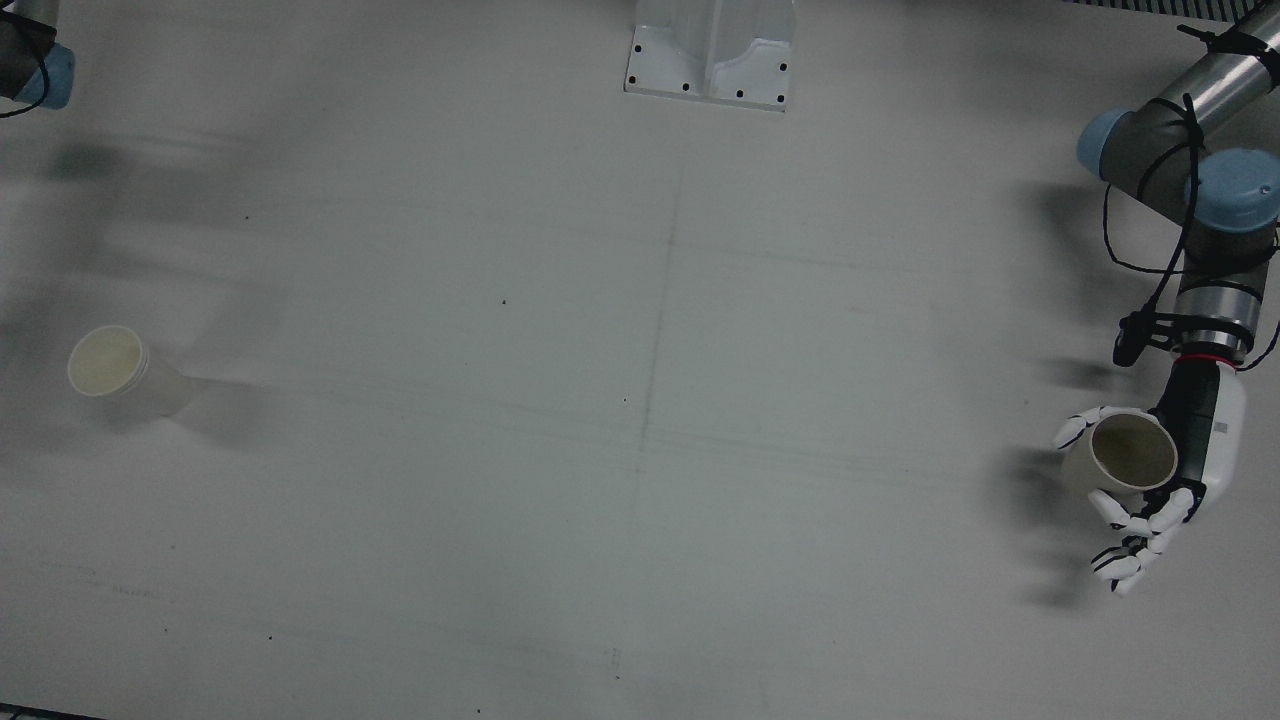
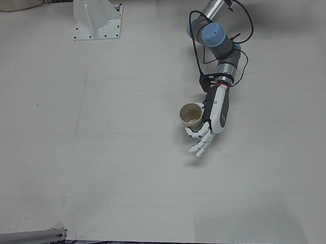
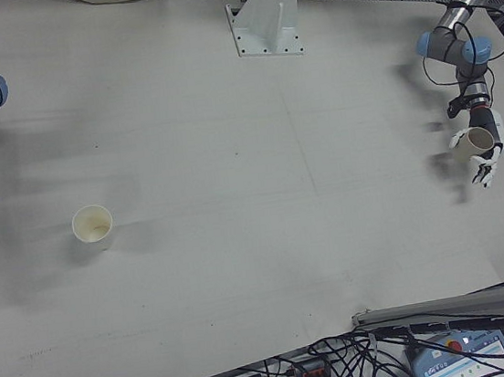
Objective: Pour water
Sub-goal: 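Move the right hand toward the other beige paper cup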
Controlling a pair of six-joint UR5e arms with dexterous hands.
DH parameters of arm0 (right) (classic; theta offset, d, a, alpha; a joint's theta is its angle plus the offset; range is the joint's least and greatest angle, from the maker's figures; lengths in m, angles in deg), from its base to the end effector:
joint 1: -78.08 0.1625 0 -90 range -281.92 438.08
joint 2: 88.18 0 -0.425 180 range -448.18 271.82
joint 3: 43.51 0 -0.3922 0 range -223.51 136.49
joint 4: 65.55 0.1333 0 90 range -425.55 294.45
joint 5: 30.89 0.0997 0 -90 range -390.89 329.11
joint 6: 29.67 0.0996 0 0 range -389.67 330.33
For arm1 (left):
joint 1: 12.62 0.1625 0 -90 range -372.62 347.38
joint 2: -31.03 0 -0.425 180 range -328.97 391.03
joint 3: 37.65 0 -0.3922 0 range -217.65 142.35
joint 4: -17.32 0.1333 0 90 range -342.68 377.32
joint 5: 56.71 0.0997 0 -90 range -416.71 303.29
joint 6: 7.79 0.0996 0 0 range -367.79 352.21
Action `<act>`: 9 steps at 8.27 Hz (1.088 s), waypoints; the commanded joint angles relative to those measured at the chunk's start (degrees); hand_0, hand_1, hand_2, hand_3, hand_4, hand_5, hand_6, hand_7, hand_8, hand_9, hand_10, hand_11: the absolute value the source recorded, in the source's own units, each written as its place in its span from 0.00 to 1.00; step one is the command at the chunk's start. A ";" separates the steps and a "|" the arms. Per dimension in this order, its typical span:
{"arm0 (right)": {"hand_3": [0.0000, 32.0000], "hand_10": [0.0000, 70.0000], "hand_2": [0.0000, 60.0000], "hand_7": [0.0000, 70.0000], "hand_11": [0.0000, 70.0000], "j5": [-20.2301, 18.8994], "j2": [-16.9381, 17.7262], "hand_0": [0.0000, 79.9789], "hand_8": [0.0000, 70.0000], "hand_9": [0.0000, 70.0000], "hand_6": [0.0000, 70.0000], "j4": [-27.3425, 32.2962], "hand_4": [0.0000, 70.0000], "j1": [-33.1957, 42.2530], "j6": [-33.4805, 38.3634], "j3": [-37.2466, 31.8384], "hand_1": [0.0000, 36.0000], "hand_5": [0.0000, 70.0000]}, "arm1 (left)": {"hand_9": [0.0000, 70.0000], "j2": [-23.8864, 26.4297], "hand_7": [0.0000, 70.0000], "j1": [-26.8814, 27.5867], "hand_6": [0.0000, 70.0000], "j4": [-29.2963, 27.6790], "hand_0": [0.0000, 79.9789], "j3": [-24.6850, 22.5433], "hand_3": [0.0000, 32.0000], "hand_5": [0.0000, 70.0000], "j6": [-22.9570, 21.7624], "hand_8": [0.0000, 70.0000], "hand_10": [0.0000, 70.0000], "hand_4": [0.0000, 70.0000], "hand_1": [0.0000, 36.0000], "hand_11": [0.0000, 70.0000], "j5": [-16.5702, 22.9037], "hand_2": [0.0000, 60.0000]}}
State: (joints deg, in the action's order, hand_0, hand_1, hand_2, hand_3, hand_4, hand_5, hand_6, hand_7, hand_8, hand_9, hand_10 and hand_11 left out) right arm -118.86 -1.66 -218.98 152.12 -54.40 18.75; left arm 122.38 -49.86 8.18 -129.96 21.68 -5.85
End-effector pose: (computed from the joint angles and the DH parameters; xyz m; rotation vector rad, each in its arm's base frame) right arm -0.0023 -0.5057 0.8435 0.1855 -1.9767 1.7999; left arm 0.2784 -0.4580 0.6425 0.1575 2.1463 -1.7291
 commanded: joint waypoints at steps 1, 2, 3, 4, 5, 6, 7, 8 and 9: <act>0.00 0.12 0.00 0.27 0.18 0.26 -3.10 0.67 0.25 0.25 0.16 -0.20 0.39 -1.60 -2.68 -2.75 0.22 0.58 | 0.15 -0.03 0.30 -0.03 0.23 0.17 0.73 -0.68 0.00 1.00 -0.03 0.18 0.19 1.00 0.98 0.29 -0.06 1.00; 0.00 0.11 0.00 0.26 0.18 0.35 -3.46 0.67 0.25 0.25 0.15 -0.20 0.37 -2.83 -3.74 -2.76 0.22 0.58 | 0.15 -0.03 0.30 -0.03 0.23 0.17 0.73 -0.68 0.00 1.00 0.06 0.18 0.19 1.00 0.98 0.29 -0.15 1.00; 0.00 0.11 0.00 0.27 0.18 0.61 -3.46 0.67 0.25 0.25 0.15 -0.20 0.36 -4.41 -4.18 -2.68 0.24 0.59 | 0.15 -0.11 0.30 -0.03 0.23 0.09 0.73 -0.68 0.00 1.00 -0.03 0.18 0.19 1.00 0.97 0.29 -0.15 1.00; 0.00 0.12 0.00 0.27 0.18 2.00 -3.46 0.68 0.25 0.25 0.15 -0.12 0.36 -5.90 -4.10 -2.15 0.25 0.59 | 0.15 -0.11 0.30 -0.03 0.23 0.09 0.73 -0.68 0.00 1.00 -0.03 0.18 0.19 1.00 0.97 0.30 -0.15 1.00; 0.00 0.12 0.00 0.27 0.19 3.06 -3.46 0.68 0.25 0.25 0.15 0.14 0.37 -7.83 -3.84 -1.80 0.27 0.59 | 0.15 -0.11 0.30 -0.03 0.22 0.09 0.73 -0.77 0.00 1.00 -0.03 0.18 0.19 1.00 0.97 0.29 -0.15 1.00; 0.00 0.13 0.00 0.26 0.20 3.16 -3.81 0.69 0.25 0.25 0.15 0.15 0.37 -8.72 -3.92 -1.54 0.30 0.59 | 0.15 -0.29 0.30 -0.03 0.22 0.00 0.73 -0.77 0.00 1.00 0.06 0.18 0.19 1.00 0.97 0.29 -0.15 1.00; 0.00 0.13 0.00 0.25 0.21 3.77 -3.81 0.70 0.24 0.24 0.14 0.15 0.37 -9.86 -4.01 -1.01 0.31 0.59 | 0.15 -0.12 0.29 -0.03 0.22 0.00 0.73 -0.85 0.00 1.00 0.06 0.18 0.18 1.00 0.96 0.29 -0.32 1.00; 0.00 0.13 0.00 0.26 0.21 5.43 -3.81 0.70 0.24 0.25 0.14 -0.11 0.38 -11.61 -4.01 0.56 0.32 0.60 | 0.15 -0.29 0.29 -0.03 0.22 -0.09 0.73 -0.85 0.00 1.00 0.06 0.18 0.18 1.00 0.96 0.29 -0.41 1.00; 0.00 0.13 0.00 0.26 0.21 6.75 -3.81 0.70 0.24 0.25 0.14 -0.12 0.37 -13.28 -4.01 0.92 0.32 0.60 | 0.15 -0.46 0.29 -0.03 0.22 -0.35 0.73 -0.85 0.00 1.00 0.06 0.18 0.18 1.00 0.96 0.29 -0.41 1.00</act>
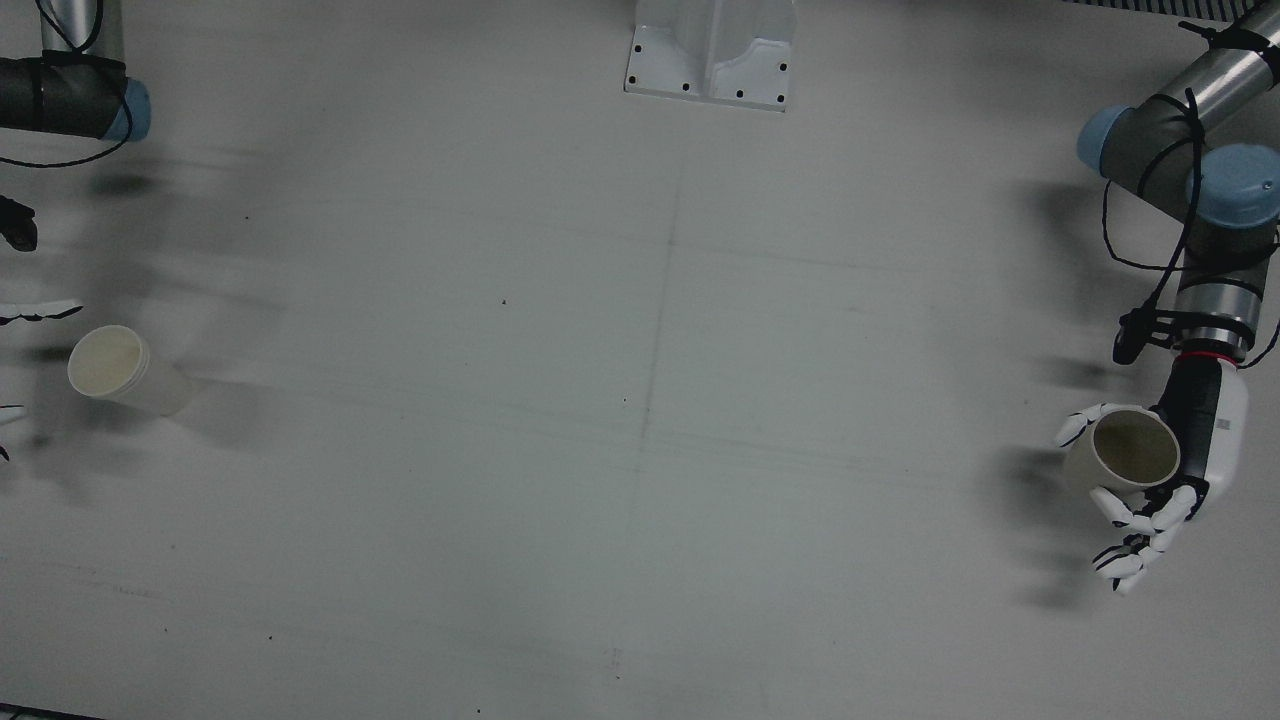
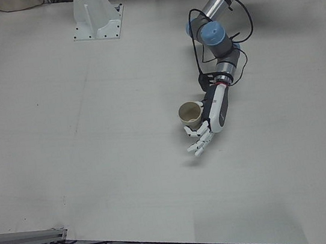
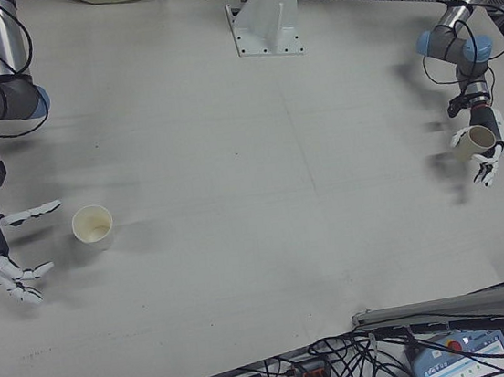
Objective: Pour water
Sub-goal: 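Close the right hand fingers around the second beige cup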
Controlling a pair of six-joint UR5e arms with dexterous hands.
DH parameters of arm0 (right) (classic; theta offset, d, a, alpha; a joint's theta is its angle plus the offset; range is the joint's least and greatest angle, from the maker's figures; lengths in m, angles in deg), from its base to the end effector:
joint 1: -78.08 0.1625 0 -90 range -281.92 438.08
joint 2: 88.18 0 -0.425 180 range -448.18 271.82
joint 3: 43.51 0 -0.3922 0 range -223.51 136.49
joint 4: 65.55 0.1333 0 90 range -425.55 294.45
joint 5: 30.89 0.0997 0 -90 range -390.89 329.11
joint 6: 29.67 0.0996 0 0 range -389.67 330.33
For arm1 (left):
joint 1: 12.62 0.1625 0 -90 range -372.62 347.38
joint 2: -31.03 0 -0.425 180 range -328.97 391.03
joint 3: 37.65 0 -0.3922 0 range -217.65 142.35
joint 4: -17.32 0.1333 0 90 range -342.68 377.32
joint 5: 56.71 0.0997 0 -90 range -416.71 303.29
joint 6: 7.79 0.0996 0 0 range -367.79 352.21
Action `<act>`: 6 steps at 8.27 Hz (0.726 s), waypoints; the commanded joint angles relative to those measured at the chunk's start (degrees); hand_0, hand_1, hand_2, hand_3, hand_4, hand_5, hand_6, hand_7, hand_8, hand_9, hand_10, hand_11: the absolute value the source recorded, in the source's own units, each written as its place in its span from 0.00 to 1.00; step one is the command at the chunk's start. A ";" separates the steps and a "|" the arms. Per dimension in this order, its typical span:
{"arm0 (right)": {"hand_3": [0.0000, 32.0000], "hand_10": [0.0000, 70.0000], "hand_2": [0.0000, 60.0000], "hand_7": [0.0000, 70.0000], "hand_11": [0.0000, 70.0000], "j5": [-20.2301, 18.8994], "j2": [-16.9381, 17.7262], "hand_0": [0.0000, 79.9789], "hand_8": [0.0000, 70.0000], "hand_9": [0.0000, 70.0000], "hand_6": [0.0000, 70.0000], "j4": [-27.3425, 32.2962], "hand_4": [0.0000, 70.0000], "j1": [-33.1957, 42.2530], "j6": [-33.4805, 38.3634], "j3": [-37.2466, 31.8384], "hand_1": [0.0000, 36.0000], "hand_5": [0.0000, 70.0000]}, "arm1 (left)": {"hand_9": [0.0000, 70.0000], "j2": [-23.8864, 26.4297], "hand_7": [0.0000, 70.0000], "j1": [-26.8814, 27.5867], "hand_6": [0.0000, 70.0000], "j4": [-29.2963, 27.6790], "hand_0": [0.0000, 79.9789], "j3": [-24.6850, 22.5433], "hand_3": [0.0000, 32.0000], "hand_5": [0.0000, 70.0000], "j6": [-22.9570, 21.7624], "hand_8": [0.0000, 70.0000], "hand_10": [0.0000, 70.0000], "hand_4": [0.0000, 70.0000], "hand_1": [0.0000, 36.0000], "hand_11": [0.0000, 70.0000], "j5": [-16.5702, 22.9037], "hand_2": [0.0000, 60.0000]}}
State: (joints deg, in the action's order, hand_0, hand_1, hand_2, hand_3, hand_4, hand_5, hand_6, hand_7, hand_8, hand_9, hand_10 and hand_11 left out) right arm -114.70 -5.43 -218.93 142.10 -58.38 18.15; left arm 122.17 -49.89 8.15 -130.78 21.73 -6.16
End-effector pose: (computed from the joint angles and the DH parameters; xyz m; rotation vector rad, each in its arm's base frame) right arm -0.1017 -0.5375 0.8149 0.1450 -1.9866 1.6538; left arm 0.2769 -0.4577 0.6373 0.1584 2.1595 -1.7299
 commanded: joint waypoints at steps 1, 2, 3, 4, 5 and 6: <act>0.00 0.13 0.00 0.26 0.21 4.43 -0.05 0.70 0.24 0.25 0.14 -0.16 0.37 -5.20 -0.11 2.32 0.32 0.60 | 0.15 -0.34 0.29 0.09 0.22 -0.59 0.73 0.05 0.00 1.00 0.01 0.18 0.18 1.00 0.96 0.29 -0.11 1.00; 0.00 0.13 0.00 0.26 0.21 5.67 -0.05 0.71 0.24 0.25 0.14 -0.16 0.37 -6.61 -0.12 2.50 0.32 0.60 | 0.15 -0.34 0.29 0.09 0.22 -0.77 0.73 0.14 0.00 1.00 0.01 0.18 0.18 1.00 0.96 0.29 -0.11 1.00; 0.00 0.13 0.00 0.26 0.21 6.55 -0.13 0.71 0.24 0.25 0.14 -0.16 0.37 -7.58 -0.12 2.59 0.32 0.60 | 0.15 -0.43 0.29 0.09 0.21 -0.85 0.73 0.14 0.00 1.00 0.01 0.18 0.18 1.00 0.95 0.29 -0.19 1.00; 0.00 0.13 0.00 0.26 0.21 6.73 -0.13 0.71 0.24 0.24 0.13 -0.16 0.36 -8.02 -0.12 2.68 0.32 0.59 | 0.15 -0.35 0.29 0.09 0.21 -0.86 0.73 0.14 0.00 1.00 0.10 0.18 0.18 1.00 0.95 0.29 -0.19 1.00; 0.00 0.13 0.00 0.26 0.21 7.00 -0.13 0.71 0.24 0.24 0.13 -0.25 0.35 -8.29 -0.20 2.94 0.32 0.59 | 0.15 -0.34 0.29 0.09 0.21 -0.86 0.73 0.14 0.00 1.00 0.10 0.18 0.18 1.00 0.95 0.29 -0.19 1.00; 0.00 0.13 0.00 0.26 0.20 7.87 -0.13 0.71 0.24 0.24 0.13 -0.25 0.34 -8.90 -0.12 3.37 0.32 0.59 | 0.15 -0.43 0.29 0.09 0.21 -0.94 0.73 0.14 0.00 1.00 0.10 0.18 0.18 1.00 0.95 0.29 -0.19 1.00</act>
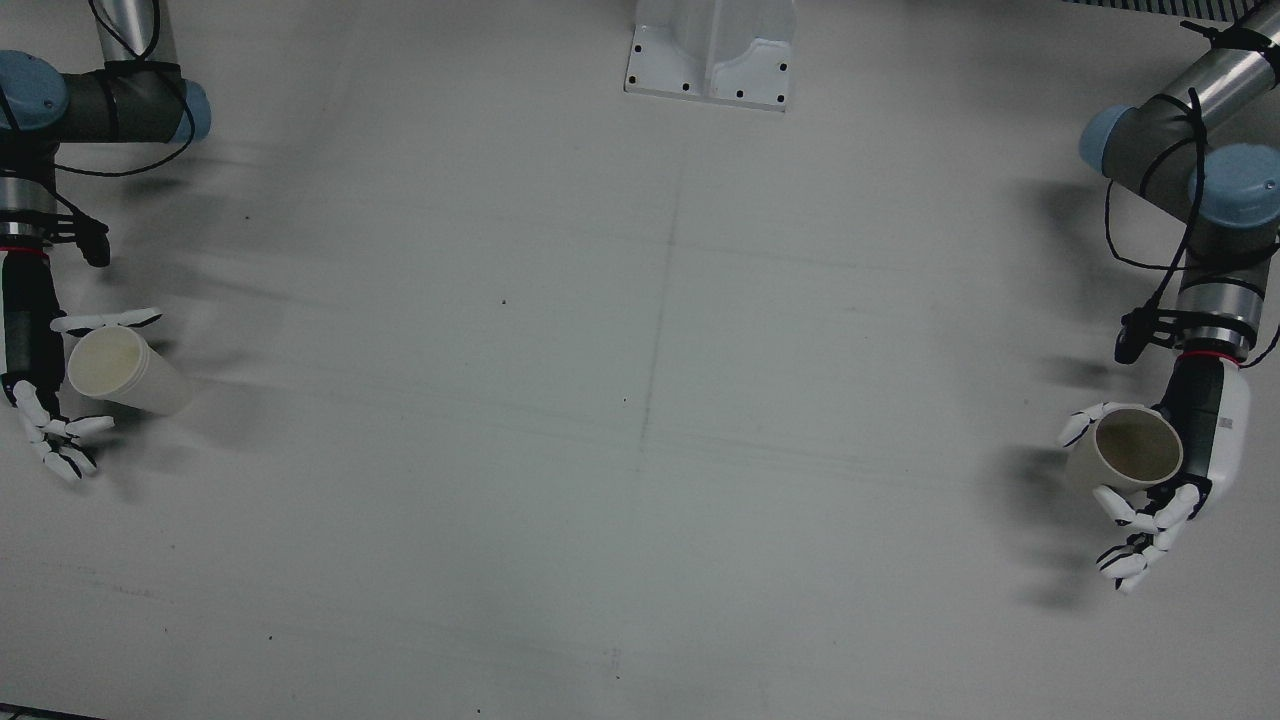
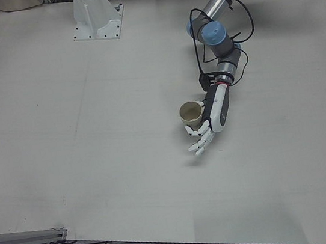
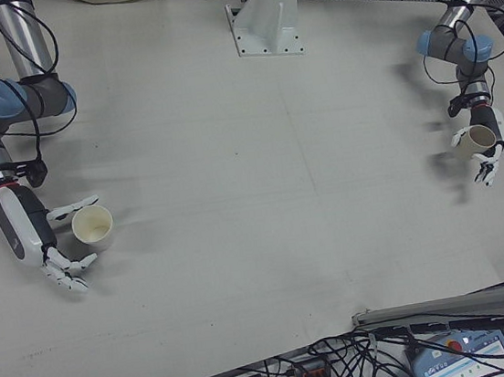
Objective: Pour water
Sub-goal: 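Close the right hand fingers around the second beige cup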
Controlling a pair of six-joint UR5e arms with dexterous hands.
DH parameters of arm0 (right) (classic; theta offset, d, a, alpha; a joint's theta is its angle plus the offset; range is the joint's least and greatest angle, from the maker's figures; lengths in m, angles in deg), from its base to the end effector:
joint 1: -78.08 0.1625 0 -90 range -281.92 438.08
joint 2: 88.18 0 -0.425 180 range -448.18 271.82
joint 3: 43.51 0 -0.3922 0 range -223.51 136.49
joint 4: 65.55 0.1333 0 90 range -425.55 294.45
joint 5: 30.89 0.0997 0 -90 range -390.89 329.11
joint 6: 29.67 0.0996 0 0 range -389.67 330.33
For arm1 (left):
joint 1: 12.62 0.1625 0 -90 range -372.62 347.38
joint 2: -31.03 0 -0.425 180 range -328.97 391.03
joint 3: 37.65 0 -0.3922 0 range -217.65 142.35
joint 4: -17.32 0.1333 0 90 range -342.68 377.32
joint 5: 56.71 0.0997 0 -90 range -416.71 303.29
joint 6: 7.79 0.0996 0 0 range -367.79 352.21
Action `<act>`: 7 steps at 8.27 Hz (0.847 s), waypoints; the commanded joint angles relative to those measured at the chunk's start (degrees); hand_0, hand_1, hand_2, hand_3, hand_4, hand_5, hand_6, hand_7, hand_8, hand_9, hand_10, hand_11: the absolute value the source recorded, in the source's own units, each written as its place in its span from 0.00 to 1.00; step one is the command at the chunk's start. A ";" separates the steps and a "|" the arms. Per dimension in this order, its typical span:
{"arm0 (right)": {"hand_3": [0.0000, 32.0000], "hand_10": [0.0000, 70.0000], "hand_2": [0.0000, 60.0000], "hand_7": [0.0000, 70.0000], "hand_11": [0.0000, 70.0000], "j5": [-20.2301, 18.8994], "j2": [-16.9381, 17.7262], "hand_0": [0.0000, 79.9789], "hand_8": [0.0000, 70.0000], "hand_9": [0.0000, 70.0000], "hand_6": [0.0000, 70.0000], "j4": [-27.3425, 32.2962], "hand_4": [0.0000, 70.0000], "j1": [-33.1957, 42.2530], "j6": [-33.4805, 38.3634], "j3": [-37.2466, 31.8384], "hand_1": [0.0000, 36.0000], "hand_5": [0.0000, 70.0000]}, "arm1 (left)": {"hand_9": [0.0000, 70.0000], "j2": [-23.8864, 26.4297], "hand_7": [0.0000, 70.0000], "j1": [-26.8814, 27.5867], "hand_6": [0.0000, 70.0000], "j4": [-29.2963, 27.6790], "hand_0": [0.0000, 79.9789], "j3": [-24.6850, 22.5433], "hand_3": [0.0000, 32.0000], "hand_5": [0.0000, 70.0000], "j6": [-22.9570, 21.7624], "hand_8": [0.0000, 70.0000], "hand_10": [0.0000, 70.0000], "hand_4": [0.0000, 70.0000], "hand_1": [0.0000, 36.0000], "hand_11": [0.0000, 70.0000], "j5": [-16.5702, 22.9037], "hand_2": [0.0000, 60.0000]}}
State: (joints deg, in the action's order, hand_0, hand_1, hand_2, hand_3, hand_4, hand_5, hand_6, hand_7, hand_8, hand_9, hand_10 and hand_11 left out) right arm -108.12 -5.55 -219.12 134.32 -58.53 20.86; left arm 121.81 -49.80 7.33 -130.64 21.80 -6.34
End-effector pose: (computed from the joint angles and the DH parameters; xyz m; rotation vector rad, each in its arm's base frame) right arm -0.1695 -0.5330 0.7918 0.1098 -2.0341 1.6192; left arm 0.2757 -0.4562 0.6403 0.1580 2.1654 -1.7293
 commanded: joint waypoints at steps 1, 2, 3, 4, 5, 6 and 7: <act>0.00 0.13 0.00 0.26 0.20 1.39 -0.01 0.71 0.24 0.24 0.13 -0.06 0.34 -1.48 -0.14 1.37 0.32 0.59 | 0.15 -0.08 0.29 0.00 0.21 -0.29 0.73 0.01 0.00 1.00 0.03 0.18 0.18 1.00 0.95 0.29 -0.01 1.00; 0.00 0.13 0.00 0.26 0.20 1.39 -0.62 0.71 0.24 0.25 0.13 -0.14 0.33 -1.65 -0.23 1.37 0.33 0.59 | 0.15 -0.08 0.29 0.00 0.21 -0.55 0.73 0.09 0.00 1.00 0.03 0.18 0.18 1.00 0.95 0.29 -0.10 1.00; 0.00 0.13 0.00 0.27 0.20 1.48 -0.89 0.71 0.25 0.25 0.14 -0.15 0.36 -1.74 -1.10 1.46 0.33 0.60 | 0.15 -0.08 0.28 0.00 0.21 -0.73 0.73 0.10 0.00 1.00 0.03 0.18 0.18 1.00 0.95 0.29 -0.01 1.00; 0.00 0.13 0.00 0.27 0.21 1.48 -1.59 0.72 0.25 0.25 0.14 -0.23 0.38 -2.00 -1.72 1.37 0.34 0.60 | 0.15 -0.34 0.28 0.09 0.21 -0.90 0.73 0.10 0.00 1.00 0.03 0.18 0.18 1.00 0.95 0.29 -0.01 1.00; 0.00 0.13 0.00 0.28 0.21 3.39 -1.77 0.72 0.25 0.26 0.15 -0.23 0.41 -3.14 -1.81 1.46 0.35 0.60 | 0.15 -0.43 0.28 0.09 0.21 -1.08 0.73 0.18 0.00 1.00 0.11 0.18 0.18 1.00 0.95 0.29 -0.10 1.00; 0.00 0.13 0.00 0.29 0.21 4.63 -1.77 0.72 0.26 0.26 0.15 -0.23 0.43 -3.93 -1.73 1.55 0.36 0.61 | 0.15 -0.51 0.28 0.00 0.21 -1.17 0.73 0.18 0.00 1.00 0.03 0.18 0.18 1.00 0.94 0.29 -0.01 1.00; 0.00 0.16 0.00 0.34 0.25 4.81 -1.86 0.74 0.29 0.30 0.17 -0.23 0.62 -4.20 -1.73 1.55 0.39 0.60 | 0.15 -0.51 0.28 0.00 0.21 -1.34 0.73 0.18 0.00 1.00 0.03 0.18 0.18 1.00 0.94 0.29 -0.01 1.00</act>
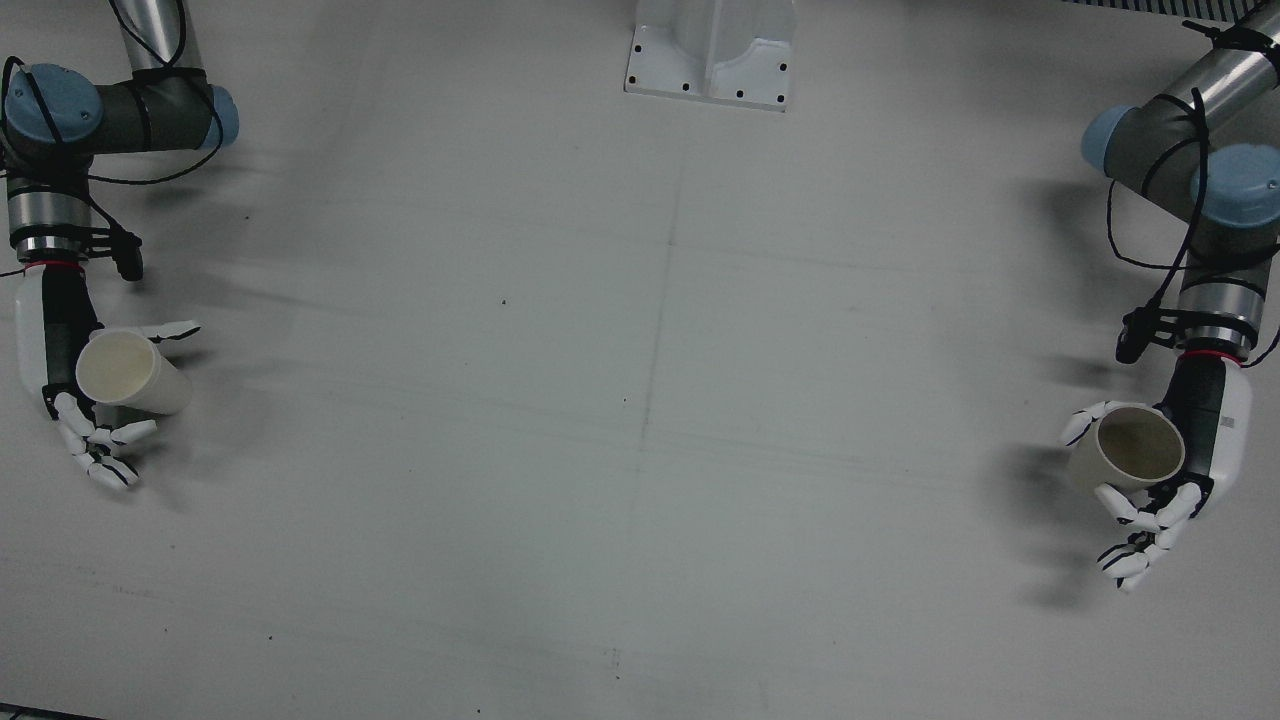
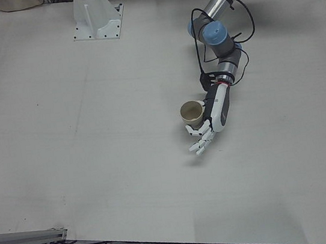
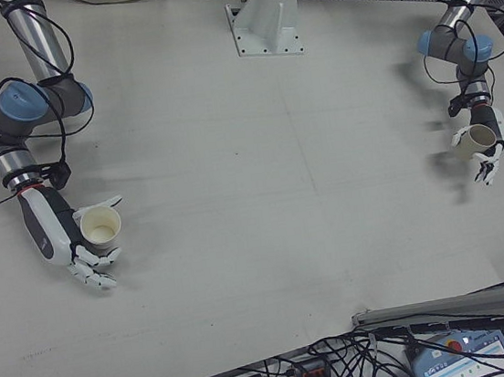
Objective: Pour water
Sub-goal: 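Close the right hand fingers around the second beige cup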
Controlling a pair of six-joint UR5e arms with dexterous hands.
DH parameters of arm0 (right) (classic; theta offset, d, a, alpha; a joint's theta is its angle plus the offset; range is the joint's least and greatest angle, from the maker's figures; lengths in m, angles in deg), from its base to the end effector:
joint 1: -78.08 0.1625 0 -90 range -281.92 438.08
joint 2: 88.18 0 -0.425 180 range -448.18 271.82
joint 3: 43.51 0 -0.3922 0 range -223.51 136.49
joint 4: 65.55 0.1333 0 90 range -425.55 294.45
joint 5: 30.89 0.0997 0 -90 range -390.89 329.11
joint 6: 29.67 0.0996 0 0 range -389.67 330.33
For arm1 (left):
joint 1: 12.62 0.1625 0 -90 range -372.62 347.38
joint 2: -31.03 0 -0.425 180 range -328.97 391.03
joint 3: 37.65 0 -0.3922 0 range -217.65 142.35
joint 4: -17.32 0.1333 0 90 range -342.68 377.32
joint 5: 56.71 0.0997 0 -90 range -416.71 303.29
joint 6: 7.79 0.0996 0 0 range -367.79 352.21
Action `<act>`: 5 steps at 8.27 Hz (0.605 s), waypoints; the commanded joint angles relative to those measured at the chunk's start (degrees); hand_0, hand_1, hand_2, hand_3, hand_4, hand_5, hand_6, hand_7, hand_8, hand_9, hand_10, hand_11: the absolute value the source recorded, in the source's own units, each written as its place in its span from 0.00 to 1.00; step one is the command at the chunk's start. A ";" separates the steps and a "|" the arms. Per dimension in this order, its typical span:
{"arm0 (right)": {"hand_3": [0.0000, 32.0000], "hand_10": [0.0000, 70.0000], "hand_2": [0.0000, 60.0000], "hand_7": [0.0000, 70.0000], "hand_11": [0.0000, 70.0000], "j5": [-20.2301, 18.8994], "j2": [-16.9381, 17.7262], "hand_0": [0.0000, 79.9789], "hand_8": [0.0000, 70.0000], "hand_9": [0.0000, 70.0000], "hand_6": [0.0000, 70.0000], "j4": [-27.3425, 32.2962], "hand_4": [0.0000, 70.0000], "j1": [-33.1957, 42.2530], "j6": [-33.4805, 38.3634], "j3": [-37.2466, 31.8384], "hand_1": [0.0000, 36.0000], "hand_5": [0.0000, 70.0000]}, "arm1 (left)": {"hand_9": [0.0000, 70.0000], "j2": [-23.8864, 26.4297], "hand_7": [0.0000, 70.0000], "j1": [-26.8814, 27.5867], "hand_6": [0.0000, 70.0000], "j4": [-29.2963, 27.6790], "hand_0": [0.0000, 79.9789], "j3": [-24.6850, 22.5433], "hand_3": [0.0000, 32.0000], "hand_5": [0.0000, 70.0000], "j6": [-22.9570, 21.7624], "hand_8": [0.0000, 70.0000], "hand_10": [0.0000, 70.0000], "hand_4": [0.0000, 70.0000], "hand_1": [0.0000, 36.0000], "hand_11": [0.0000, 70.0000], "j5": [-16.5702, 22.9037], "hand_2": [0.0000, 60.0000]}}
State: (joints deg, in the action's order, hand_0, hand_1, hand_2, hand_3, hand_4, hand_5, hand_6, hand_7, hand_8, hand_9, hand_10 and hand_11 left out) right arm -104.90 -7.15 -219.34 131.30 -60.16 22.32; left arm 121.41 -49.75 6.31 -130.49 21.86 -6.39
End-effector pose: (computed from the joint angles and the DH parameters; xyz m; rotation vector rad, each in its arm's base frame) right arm -0.2052 -0.5430 0.7647 0.1257 -2.0805 1.5818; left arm 0.2744 -0.4547 0.6433 0.1547 2.1740 -1.7266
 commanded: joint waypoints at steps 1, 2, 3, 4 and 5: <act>0.00 0.21 0.00 0.43 0.30 1.94 -0.17 0.79 0.33 0.34 0.22 -0.10 1.00 -1.27 -0.01 0.08 0.35 0.70 | 0.15 -0.46 0.28 -0.05 0.21 -0.50 0.73 0.03 0.00 1.00 0.05 0.18 0.18 1.00 0.93 0.29 -0.05 1.00; 0.00 0.22 0.00 0.55 0.31 2.04 -0.17 0.80 0.38 0.40 0.34 -0.10 1.00 -1.27 0.25 0.08 0.28 0.92 | 0.15 -0.64 0.28 0.04 0.21 -0.68 0.73 -0.06 0.00 1.00 0.06 0.18 0.18 0.99 0.93 0.29 -0.05 1.00; 0.00 0.23 0.00 0.57 0.32 2.12 -0.08 0.79 0.39 0.42 0.37 -0.10 1.00 -1.10 0.43 0.17 0.23 0.94 | 0.15 -0.64 0.29 -0.05 0.21 -0.59 0.74 -0.14 0.00 1.00 -0.03 0.18 0.18 0.99 0.93 0.29 0.04 1.00; 0.00 0.24 0.00 0.60 0.34 2.73 0.96 0.78 0.43 0.47 0.43 -0.19 1.00 -0.49 0.52 2.78 0.18 0.92 | 0.15 -0.38 0.29 0.04 0.21 -0.50 0.74 -0.49 0.00 1.00 -0.12 0.18 0.18 0.99 0.94 0.29 0.21 1.00; 0.00 0.29 0.00 0.65 0.41 3.26 4.37 0.79 0.50 0.56 0.51 -2.10 1.00 -0.31 1.48 8.03 0.20 0.91 | 0.15 -0.12 0.29 0.04 0.21 2.54 0.74 -3.28 0.00 1.00 -0.12 0.18 0.18 0.99 0.96 0.29 0.39 1.00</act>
State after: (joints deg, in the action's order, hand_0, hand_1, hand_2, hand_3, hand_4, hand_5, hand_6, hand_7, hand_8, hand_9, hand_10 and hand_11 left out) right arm -102.61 -6.86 -219.47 130.40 -59.78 23.47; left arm 120.91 -49.75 5.75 -130.73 21.82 -6.31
